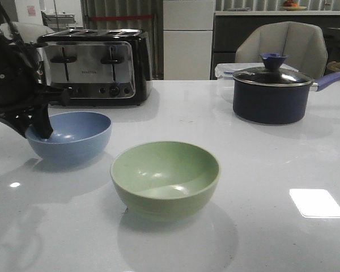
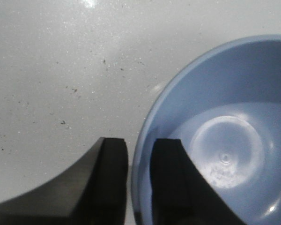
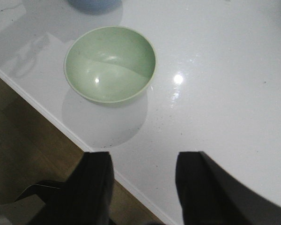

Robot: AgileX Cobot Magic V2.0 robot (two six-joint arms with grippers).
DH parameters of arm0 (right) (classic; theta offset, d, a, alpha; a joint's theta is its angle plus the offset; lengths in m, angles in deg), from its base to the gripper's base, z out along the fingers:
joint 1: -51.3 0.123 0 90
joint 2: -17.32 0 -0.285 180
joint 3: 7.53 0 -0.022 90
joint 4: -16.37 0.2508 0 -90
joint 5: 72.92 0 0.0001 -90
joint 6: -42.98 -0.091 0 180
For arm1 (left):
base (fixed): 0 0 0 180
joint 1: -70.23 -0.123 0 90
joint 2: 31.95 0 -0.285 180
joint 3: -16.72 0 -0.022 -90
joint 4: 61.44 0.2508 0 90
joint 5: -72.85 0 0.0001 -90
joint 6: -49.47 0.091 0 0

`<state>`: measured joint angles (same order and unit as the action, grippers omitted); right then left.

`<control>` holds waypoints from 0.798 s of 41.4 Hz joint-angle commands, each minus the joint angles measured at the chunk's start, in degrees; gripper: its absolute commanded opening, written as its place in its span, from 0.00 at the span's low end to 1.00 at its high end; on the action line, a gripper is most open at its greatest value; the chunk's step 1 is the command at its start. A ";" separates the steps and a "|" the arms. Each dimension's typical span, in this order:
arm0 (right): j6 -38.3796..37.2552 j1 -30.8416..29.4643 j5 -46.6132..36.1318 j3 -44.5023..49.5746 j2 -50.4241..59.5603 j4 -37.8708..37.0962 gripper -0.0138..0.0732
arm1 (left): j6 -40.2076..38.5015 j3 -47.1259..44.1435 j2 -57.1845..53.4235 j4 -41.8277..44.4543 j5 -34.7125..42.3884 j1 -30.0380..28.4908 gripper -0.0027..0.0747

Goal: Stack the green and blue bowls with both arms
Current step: 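Lower the left gripper into the light blue bowl and grip its rim, then lift the blue bowl with the left gripper and lower it into the green bowl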

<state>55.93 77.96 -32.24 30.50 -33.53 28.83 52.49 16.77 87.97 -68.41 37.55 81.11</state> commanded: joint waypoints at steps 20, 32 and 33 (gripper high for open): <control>0.67 -0.01 -3.59 -1.56 0.39 -0.14 0.66 | 6.14 1.81 -20.51 -2.34 -5.36 3.71 0.15; 0.67 -0.01 -3.59 -1.56 0.39 -0.14 0.66 | 7.48 1.71 -23.80 -2.76 -8.80 14.58 0.15; 0.67 -0.01 -3.59 -1.56 0.39 -0.14 0.66 | 7.48 1.71 -23.57 -2.76 -8.68 15.62 0.15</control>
<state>55.93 77.96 -32.24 30.50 -33.53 28.73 59.74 16.77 66.37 -69.91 26.61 93.74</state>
